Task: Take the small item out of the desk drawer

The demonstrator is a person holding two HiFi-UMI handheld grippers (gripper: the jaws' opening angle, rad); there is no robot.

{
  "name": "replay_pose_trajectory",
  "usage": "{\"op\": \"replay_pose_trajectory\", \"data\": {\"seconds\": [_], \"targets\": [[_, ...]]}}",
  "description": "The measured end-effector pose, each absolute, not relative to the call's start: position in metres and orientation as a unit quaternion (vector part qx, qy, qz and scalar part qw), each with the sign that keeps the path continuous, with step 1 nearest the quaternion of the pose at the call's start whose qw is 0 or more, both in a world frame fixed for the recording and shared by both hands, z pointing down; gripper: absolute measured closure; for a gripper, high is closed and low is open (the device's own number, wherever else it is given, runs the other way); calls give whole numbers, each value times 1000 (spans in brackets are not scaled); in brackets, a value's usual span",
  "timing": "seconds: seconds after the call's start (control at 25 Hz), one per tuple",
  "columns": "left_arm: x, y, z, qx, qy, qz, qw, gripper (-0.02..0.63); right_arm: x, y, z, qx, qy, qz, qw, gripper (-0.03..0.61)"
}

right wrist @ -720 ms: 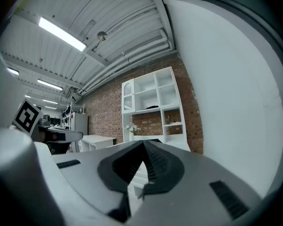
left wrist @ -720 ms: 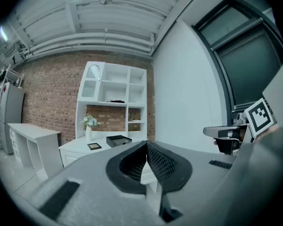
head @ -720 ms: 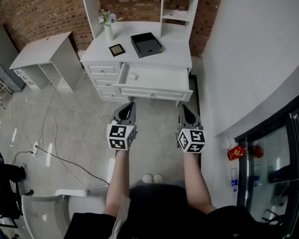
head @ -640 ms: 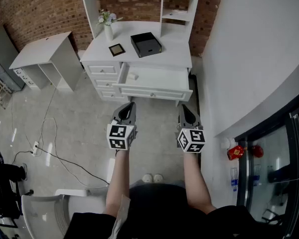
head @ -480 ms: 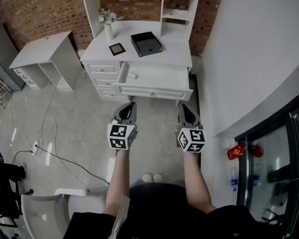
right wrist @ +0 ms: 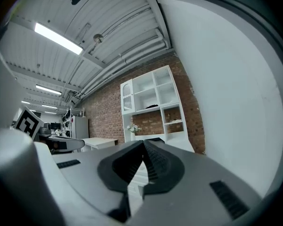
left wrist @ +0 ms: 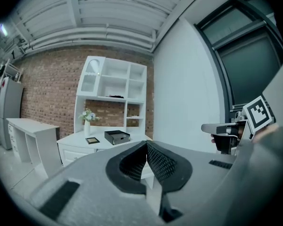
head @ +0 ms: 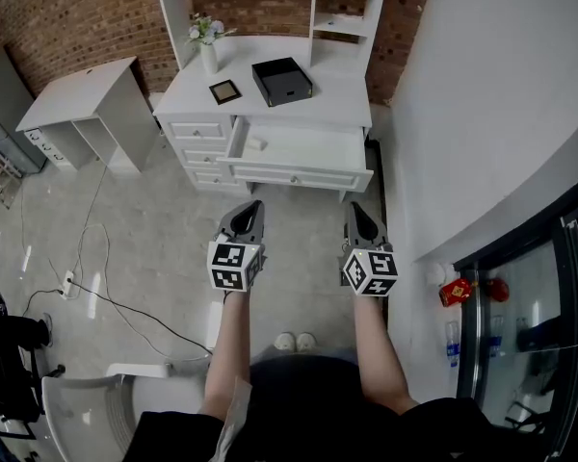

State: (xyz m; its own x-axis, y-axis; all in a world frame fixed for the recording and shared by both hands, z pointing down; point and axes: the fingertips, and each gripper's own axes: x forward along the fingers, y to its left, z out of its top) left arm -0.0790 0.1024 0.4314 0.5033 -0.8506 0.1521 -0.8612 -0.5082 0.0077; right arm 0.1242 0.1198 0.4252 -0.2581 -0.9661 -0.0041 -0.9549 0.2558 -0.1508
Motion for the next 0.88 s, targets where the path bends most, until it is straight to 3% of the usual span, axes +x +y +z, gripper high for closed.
{"op": "replay_pose_trajectory", "data": {"seconds": [0.52,0.72,0.88], "targets": [[-88,95,422,872,-487,42,33,601,119,114,420,-610,789,-55,51,580],[-95,91,411,876,-481,28,19,450,115,113,413,-614,786,-45,62,580],[-104,89,408,877,-480,28,9,397,110,114,410,-619,781,-39,72,580]]}}
